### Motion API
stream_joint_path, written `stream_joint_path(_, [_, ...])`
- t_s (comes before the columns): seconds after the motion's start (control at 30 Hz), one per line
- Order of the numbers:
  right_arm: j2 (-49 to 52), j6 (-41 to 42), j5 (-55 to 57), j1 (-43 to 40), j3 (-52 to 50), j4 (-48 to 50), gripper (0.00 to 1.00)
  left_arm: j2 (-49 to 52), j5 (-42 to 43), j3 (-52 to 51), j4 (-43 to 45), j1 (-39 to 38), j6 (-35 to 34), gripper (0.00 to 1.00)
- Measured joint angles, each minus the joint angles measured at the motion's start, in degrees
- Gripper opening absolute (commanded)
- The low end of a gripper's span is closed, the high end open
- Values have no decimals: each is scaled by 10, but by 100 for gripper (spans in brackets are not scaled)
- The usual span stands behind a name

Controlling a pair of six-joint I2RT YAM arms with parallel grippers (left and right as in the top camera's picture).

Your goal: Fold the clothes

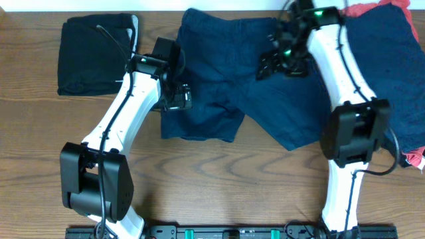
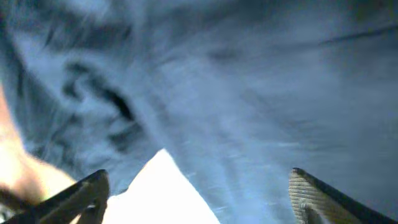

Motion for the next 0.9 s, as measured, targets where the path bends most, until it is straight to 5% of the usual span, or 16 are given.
stream_joint_path(0.5, [0,64,-52,158,-173,70,69,0,11,-17,-40,49,16,99])
stream_joint_path(0.9, [0,110,-20,171,-245,108,24,0,20,-26,-22,96,17,99])
